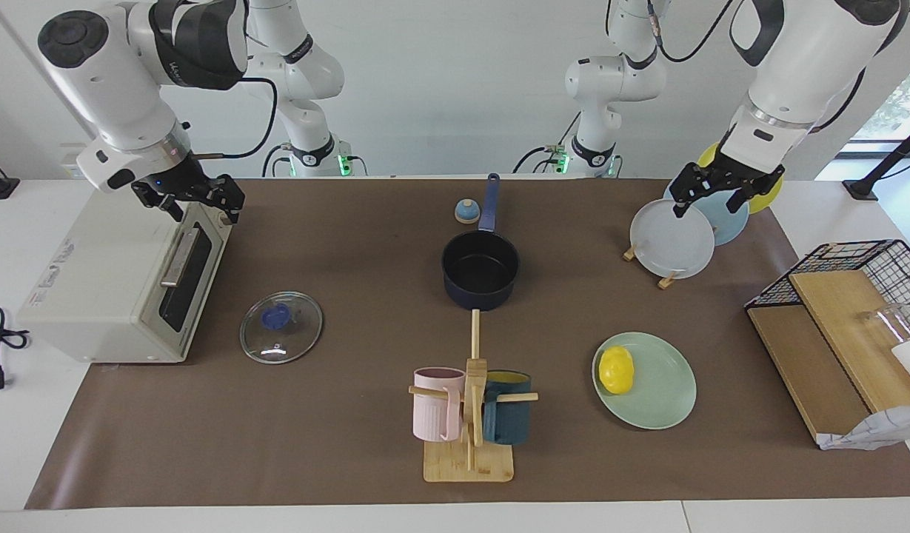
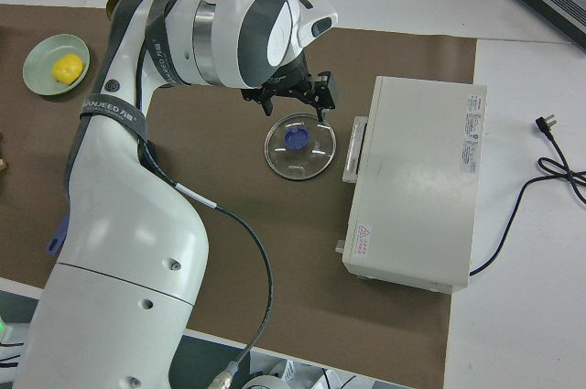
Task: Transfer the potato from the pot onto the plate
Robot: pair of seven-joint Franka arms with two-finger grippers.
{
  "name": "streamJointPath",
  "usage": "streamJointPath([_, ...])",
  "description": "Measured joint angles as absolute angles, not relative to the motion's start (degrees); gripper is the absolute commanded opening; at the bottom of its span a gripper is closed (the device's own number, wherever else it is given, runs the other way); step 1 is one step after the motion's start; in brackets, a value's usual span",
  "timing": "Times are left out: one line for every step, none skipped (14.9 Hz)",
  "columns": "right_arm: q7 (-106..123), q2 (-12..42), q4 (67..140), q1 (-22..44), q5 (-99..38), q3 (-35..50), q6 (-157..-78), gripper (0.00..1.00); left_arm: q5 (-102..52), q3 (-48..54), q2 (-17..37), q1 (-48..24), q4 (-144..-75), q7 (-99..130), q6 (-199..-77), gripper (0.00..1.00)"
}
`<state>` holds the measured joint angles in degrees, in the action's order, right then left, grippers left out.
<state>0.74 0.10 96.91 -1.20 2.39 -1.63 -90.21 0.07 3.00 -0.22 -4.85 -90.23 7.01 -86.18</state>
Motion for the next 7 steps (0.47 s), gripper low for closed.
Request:
streamJointPath([0.74,0.10,96.91,-1.20,2.39,-1.63,-90.21,1.00,0.07,3.01,-1.60,-4.85,-92.65,6.80,-86.18,1.00])
streamJointPath([0.74,0.10,96.91,-1.20,2.39,-1.63,-90.21,1.00,0.07,3.06,-2.74,-4.86,-94.76,6.65,-86.22,1.00])
streamJointPath([0.74,0.10,96.91,-1.20,2.39,-1.63,-90.21,1.00,0.07,3.13,-3.45,-4.89,-96.09,6.59,-86.28,1.00])
streamJointPath([0.74,0.10,96.91,-1.20,2.39,-1.63,-90.21,1.00,0.07,3.23,-3.82,-4.94,-96.51,6.54,-86.34,1.00])
streamJointPath([0.74,0.10,96.91,-1.20,2.39,-1.63,-90.21,1.00,0.06,3.33,-3.93,-4.96,-96.30,6.53,-86.48,1.00])
streamJointPath([0.74,0.10,96.91,-1.20,2.39,-1.63,-90.21,1.00,-0.10,3.39,-3.87,-4.96,-95.62,6.52,-86.59,1.00])
streamJointPath([0.74,0.10,96.91,-1.20,2.39,-1.63,-90.21,1.00,-0.39,3.41,-3.64,-4.96,-94.51,6.53,-86.54,1.00])
